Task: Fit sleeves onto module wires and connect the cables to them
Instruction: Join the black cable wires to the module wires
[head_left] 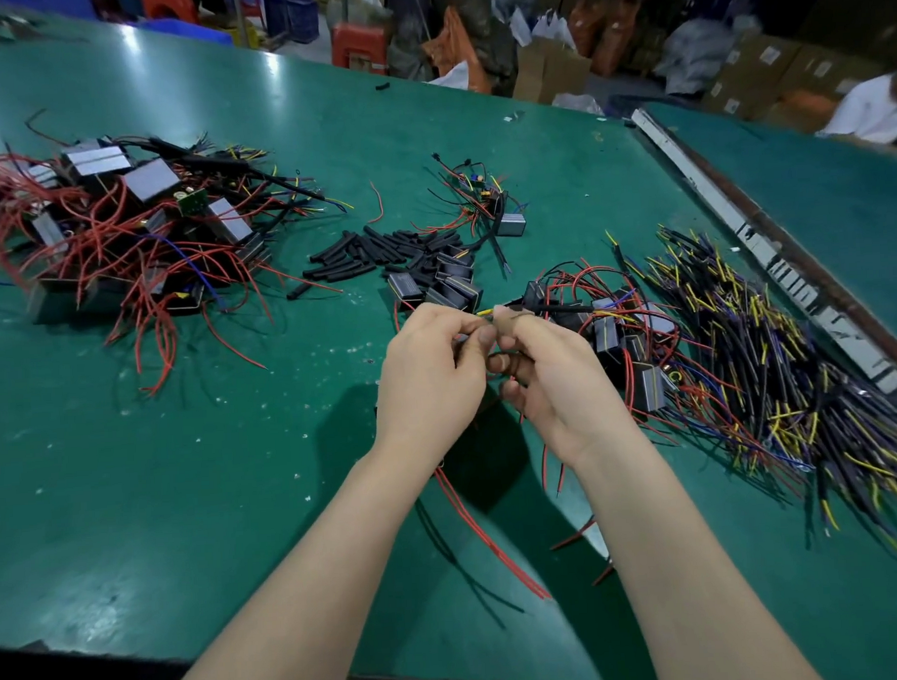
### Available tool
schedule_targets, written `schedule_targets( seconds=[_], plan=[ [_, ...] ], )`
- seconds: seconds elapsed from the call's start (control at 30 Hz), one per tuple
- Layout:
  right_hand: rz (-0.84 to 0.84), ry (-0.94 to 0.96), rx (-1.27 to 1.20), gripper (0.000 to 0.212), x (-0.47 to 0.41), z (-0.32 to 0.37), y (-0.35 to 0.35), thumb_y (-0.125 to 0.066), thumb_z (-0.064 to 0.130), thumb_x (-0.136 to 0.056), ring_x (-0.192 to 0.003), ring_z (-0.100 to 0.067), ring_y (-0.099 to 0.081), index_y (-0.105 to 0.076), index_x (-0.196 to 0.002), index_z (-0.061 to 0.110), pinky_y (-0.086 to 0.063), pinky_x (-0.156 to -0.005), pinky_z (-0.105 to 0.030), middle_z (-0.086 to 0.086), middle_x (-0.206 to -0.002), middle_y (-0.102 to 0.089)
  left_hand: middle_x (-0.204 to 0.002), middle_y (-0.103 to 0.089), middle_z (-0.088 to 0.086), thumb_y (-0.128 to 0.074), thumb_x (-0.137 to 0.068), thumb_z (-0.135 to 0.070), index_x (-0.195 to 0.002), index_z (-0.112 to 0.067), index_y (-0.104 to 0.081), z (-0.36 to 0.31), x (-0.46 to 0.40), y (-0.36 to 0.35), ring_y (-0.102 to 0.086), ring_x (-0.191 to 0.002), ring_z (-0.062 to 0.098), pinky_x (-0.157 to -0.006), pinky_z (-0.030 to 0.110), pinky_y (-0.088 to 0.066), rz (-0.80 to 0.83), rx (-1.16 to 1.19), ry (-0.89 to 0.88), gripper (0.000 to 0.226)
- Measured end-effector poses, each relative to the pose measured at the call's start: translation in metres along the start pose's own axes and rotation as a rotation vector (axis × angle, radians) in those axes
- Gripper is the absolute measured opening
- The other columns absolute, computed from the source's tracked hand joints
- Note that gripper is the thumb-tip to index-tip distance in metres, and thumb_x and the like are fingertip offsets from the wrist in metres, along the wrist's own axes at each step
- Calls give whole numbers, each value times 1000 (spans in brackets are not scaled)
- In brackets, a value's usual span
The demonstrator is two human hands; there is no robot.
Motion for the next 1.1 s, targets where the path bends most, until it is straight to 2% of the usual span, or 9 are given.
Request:
schedule_targets(
  seconds=[0.1,0.33,0.47,0.6,0.67,0.87,1.0,1.1],
  plan=[
    [13,34,17,32,1,1,-1,-58,17,-92,-53,-3,-51,-68,-63,23,-32,-44,-13,11,-64,-57,-86,-55,-4,-62,-88,-12,-84,-11,-69,1,0,1,-48,-75,12,-69,22,-34,-4,5,13,9],
    [44,238,170,14,6,10,-1,-58,15,-94,-53,-1,-52,-69,-85,17,-36,-48,-8,10,-70,-65,-91,-59,1,-60,-90,-15,-85,-10,-68,3,-1,1,-50,-77,14,-67,25,-34,-1,-18,21,11],
    [38,200,168,13,6,8,1,-59,18,-94,-53,-1,-54,-70,-87,19,-36,-47,-10,10,-71,-66,-90,-59,0,-60,-89,-14,-85,-10,-68,3,-1,0,-48,-76,11,-67,21,-31,-5,-10,25,10],
    [52,76,90,18,2,5,5,-56,26,-96,-58,-4,-60,-71,-88,20,-36,-47,-13,11,-69,-64,-90,-58,-4,-62,-89,-14,-85,-12,-70,3,0,1,-46,-76,5,-66,10,-31,-21,16,23,9],
    [44,37,57,21,1,4,8,-54,30,-97,-57,-5,-60,-70,-91,18,-36,-47,-14,9,-69,-65,-90,-58,-4,-62,-89,-15,-86,-12,-70,3,1,1,-46,-76,5,-68,12,-31,-19,20,17,9],
    [-147,278,383,24,3,17,17,-50,24,-99,-49,-5,-58,-68,-84,24,-37,-45,-13,12,-61,-64,-91,-61,1,-62,-90,-15,-85,-10,-69,2,1,1,-49,-76,9,-70,16,-32,-22,43,-6,10],
    [-132,145,170,23,2,15,21,-55,22,-96,-44,-6,-52,-70,-79,19,-32,-38,-14,9,-59,-61,-92,-60,-1,-61,-90,-17,-85,-13,-69,2,1,0,-48,-76,6,-70,19,-35,-26,49,-2,10],
    [-72,13,44,19,2,13,22,-57,22,-94,-44,-6,-52,-72,-83,16,-31,-37,-14,7,-61,-62,-92,-60,0,-61,-91,-17,-86,-12,-69,2,1,1,-51,-78,10,-74,26,-41,-34,41,-14,10]
  ],
)
Point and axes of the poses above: each hand's wrist, its own x-axis away from the middle knuckle, its own y-axis out of the back of the hand, z = x × y, the point moved 5 cm from there along -x, towards the middle knuckle
